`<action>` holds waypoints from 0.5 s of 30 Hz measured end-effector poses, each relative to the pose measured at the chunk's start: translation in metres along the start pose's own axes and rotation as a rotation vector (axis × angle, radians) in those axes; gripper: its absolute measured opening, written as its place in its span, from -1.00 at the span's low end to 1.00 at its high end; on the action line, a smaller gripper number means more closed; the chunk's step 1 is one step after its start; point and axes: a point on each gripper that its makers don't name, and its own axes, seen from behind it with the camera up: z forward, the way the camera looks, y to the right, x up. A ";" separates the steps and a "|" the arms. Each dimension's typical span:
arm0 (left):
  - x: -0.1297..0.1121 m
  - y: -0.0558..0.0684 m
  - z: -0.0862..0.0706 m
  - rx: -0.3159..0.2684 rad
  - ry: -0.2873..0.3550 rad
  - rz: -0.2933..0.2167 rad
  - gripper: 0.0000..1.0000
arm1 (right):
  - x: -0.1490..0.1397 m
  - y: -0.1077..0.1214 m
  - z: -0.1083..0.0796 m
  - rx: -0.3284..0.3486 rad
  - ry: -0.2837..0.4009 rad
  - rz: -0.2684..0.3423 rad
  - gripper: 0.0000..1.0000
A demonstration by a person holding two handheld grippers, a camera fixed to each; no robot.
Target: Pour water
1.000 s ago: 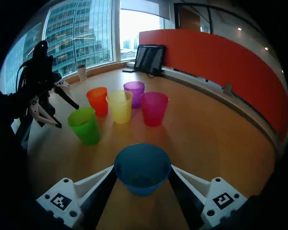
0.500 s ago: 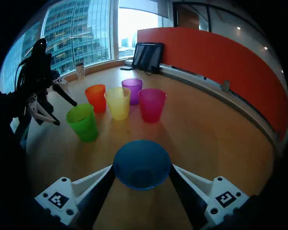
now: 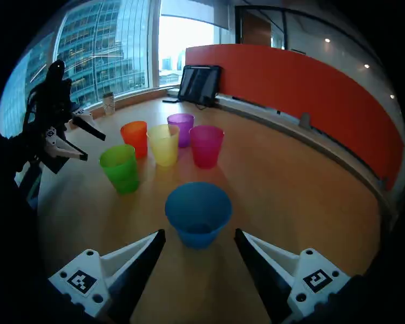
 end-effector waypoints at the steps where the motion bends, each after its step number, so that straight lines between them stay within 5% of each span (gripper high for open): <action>1: 0.000 -0.002 -0.003 0.014 0.007 -0.001 0.97 | -0.001 0.001 -0.003 -0.009 0.005 0.004 1.00; 9: 0.006 -0.019 -0.026 0.136 0.079 -0.001 0.97 | 0.000 0.014 -0.034 -0.105 0.071 0.032 1.00; 15: 0.014 -0.047 -0.042 0.292 0.151 -0.009 0.97 | 0.007 0.022 -0.057 -0.193 0.146 0.044 1.00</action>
